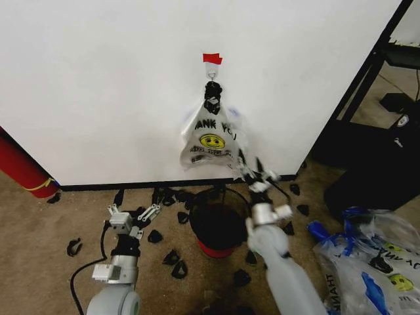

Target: Pick up the garbage bag from the wall and place it over the trash bin.

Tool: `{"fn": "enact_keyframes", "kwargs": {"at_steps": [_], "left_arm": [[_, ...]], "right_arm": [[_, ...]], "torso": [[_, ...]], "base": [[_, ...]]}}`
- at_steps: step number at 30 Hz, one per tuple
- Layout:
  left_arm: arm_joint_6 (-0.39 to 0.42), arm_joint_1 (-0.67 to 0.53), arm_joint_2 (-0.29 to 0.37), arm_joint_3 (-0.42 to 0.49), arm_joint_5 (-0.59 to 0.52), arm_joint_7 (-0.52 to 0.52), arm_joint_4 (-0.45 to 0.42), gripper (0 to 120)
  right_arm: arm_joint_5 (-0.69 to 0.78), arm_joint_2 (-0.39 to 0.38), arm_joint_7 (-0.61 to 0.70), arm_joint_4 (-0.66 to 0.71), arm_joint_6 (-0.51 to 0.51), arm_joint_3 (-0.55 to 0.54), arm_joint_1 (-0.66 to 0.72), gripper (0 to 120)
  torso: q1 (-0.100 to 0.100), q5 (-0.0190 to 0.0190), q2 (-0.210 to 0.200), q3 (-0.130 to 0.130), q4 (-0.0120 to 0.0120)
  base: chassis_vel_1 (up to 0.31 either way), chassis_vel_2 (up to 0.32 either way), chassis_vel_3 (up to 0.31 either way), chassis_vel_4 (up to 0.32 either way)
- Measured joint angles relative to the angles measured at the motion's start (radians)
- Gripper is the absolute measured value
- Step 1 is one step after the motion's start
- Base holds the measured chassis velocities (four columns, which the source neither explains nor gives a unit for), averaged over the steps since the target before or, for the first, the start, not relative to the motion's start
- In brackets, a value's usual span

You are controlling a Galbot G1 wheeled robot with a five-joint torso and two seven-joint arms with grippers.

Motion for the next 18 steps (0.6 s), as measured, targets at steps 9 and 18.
{"fn": "enact_keyframes", "kwargs": {"at_steps": [9, 18], "left_arm": [[-0.015, 0.026, -0.023, -0.02, 0.009, -0.015, -0.017, 100], [-0.03, 0.036, -0.04, -0.028, 0.022, -0.032, -0.013, 100]], "right_arm": [[0.094, 0.037, -0.087, -0.091, -0.021, -0.084, 0.15, 100], [0.158, 0.065, -0.142, -0.23, -0.002, -0.075, 0.287, 100]], "torso": [[0.0, 0.0, 0.0, 0.0, -0.0004], [0.0, 0.0002, 0.0, 0.0, -0.0005]], "base": [[0.0, 0.0, 0.0, 0.0], [0.0, 0.0, 0.0, 0.0]]}}
